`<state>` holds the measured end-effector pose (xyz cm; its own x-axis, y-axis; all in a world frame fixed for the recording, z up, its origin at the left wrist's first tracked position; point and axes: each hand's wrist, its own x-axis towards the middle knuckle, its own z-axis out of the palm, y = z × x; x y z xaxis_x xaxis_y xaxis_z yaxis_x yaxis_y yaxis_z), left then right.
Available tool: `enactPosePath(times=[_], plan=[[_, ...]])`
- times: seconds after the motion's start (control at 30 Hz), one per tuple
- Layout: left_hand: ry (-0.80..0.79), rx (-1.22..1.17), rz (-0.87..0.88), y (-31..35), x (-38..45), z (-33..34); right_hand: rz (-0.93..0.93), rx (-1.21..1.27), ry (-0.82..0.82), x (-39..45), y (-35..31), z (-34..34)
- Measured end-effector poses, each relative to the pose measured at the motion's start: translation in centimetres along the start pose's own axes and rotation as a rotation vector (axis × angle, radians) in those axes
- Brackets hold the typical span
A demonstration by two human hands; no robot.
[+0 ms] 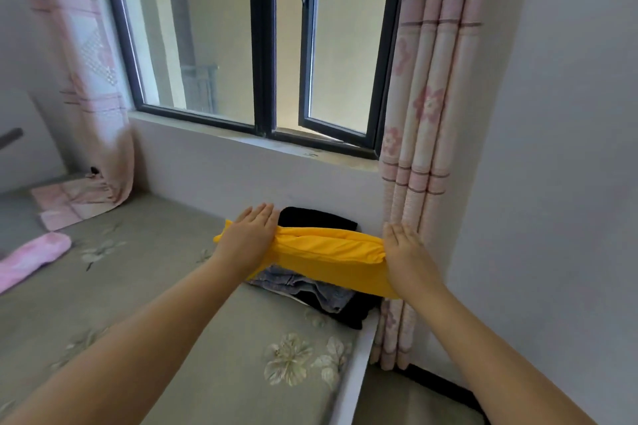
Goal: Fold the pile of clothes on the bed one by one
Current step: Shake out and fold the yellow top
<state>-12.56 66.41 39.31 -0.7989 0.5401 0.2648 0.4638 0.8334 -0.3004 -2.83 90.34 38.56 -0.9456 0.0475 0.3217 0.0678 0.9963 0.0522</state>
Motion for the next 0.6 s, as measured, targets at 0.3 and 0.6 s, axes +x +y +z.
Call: enactPosePath(times=[0.3,0.6], plan=[[-0.149,-0.030,-0.049,-3.1,18.0,13.7,-0.090,0.174,-0.196,20.6,5.3,15.0],[-0.074,-0.196,-0.097,-7.2,38.5,24.1,-0.083,0.294,-0.208,37.6,8.2,25.8]])
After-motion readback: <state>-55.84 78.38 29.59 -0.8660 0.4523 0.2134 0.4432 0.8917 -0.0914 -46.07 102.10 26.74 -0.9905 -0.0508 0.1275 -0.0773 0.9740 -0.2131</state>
